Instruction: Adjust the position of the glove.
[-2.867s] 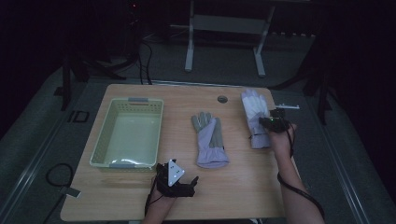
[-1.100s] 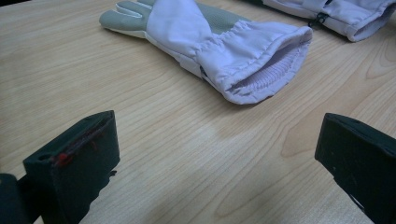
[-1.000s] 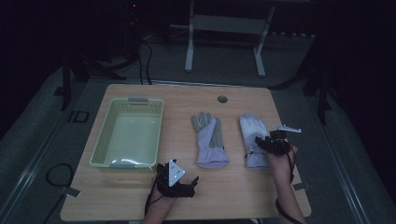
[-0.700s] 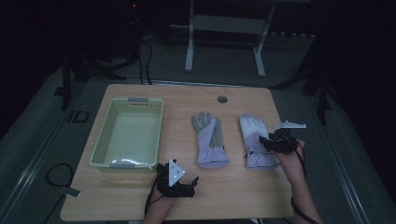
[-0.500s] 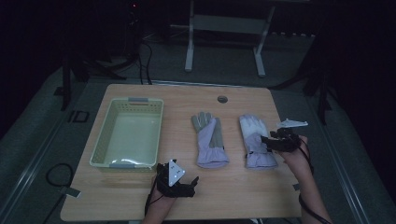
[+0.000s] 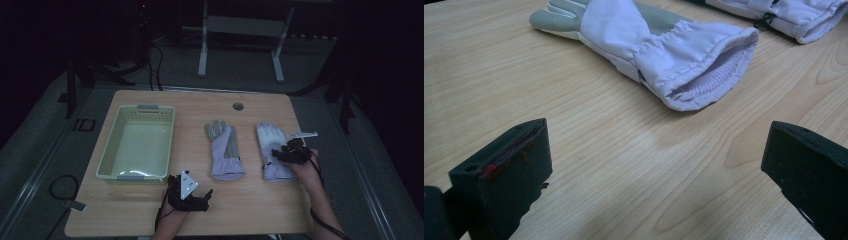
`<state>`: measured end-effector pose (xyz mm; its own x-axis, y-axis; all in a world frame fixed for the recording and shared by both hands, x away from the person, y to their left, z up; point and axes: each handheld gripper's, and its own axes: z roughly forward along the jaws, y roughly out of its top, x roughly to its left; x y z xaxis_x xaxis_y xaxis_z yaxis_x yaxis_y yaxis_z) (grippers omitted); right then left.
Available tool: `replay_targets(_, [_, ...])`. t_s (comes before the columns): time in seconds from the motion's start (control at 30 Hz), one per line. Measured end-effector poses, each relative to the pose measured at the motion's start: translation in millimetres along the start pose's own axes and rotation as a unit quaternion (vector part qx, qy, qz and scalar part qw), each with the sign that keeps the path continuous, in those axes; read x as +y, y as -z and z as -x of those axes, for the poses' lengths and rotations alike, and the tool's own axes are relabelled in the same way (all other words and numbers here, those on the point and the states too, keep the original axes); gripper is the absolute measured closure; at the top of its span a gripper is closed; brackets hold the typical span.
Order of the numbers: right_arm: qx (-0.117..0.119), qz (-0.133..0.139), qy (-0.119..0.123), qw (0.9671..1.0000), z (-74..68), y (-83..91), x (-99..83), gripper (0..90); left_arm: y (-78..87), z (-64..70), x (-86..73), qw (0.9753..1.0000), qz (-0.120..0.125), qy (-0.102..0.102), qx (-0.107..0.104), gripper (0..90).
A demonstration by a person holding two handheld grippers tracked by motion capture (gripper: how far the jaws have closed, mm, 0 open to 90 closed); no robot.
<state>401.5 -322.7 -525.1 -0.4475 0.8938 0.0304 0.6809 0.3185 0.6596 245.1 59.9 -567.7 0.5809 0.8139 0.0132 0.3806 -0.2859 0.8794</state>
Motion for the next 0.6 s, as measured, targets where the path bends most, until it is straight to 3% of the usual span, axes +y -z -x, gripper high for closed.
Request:
replay_targets(0.1, [0.005,0.0,0.008,1.0,-3.1,-8.5,-6.8,55.4,0.1,0.3,0.0,1.0,0.0,-0.001,0.0,0.0])
replay_targets(0.23, [0.008,0.01,-0.008,0.9999,-4.2,-8.6,-11.4,62.9,0.0,0.2,0.0,1.0,0.0,-0.001,0.0,0.0])
replay_targets(0.43, [-0.012,0.028,-0.023,0.9993,-10.7,-7.8,-15.3,67.3,-0.3,0.1,0.1,1.0,-0.001,0.0,0.0,0.0])
replay_targets(0.6, [-0.021,0.025,-0.031,0.999,-15.6,-2.0,-11.7,76.4,-0.6,0.0,0.2,1.0,-0.002,0.0,-0.002,0.0])
